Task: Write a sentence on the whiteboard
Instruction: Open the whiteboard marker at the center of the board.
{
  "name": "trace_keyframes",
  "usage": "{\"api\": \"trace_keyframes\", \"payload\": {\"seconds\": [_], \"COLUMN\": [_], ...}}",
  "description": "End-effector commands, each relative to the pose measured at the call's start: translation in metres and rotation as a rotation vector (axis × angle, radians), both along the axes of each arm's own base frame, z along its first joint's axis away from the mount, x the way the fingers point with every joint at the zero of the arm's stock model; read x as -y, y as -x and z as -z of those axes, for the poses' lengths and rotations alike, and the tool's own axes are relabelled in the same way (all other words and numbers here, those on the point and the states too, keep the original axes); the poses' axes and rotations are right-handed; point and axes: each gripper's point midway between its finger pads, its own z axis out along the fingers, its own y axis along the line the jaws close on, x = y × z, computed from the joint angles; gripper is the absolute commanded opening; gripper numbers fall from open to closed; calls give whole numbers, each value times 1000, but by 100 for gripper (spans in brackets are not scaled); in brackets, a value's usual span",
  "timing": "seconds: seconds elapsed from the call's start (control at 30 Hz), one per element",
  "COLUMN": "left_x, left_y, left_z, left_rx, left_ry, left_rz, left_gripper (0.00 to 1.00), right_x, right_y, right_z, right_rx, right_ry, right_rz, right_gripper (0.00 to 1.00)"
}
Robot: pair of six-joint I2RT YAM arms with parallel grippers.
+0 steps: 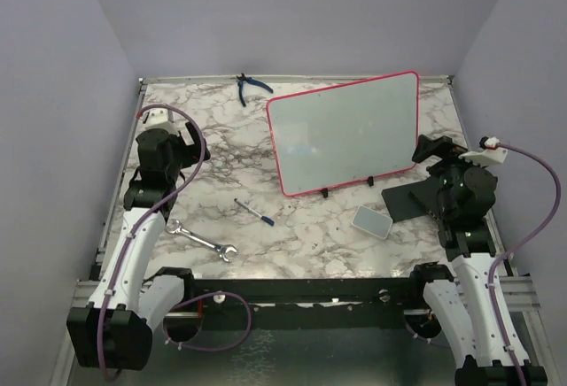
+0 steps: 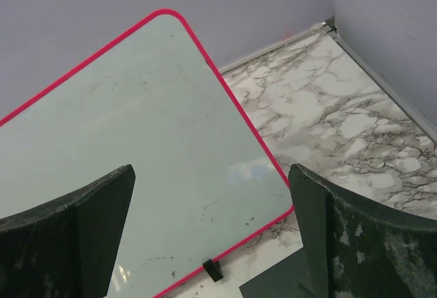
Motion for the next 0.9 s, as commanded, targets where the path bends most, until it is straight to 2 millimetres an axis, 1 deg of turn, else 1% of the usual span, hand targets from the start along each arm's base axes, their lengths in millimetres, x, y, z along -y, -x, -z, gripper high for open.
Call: {"api": "trace_keyframes", "payload": {"seconds": [0.0,0.1,0.2,0.27,0.33,0.4,0.43,0.5,0.57,0.67,0.73,0.87], "left_x": [10,10,11,15,23,25,22,29,43,67,89,135], "left_y": [-6,-8,-10,-11,-10,-8,-7,-5,0,8,10,17], "left_z": [-5,1,6,14,28,47,58,79,100,128,139,157], "left_rx": [4,-21,-39,-64,-110,-185,-228,-320,-390,-469,-487,-513], "left_ry": [41,37,38,45,49,58,48,46,63,102,112,172], "left_rz": [33,31,37,57,107,93,70,76,111,139,165,226], "left_gripper": [99,99,99,99,99,99,99,99,99,99,99,97], "right_x": [2,1,1,0,-2,-5,-8,-15,-22,-33,-38,-39], "right_y": [-2,-1,0,1,0,-1,-2,-3,-5,-10,-12,-15], "right_z": [4,6,3,0,-1,-2,-2,0,3,8,10,13], "right_rx": [-11,-13,-2,5,7,3,-4,-13,-19,-37,-52,-75], "right_ry": [1,1,1,2,4,20,23,23,29,35,36,38], "right_rz": [9,2,1,-2,-12,-35,-53,-92,-135,-196,-227,-234], "right_gripper": [99,99,99,99,99,98,98,98,95,93,92,92]}}
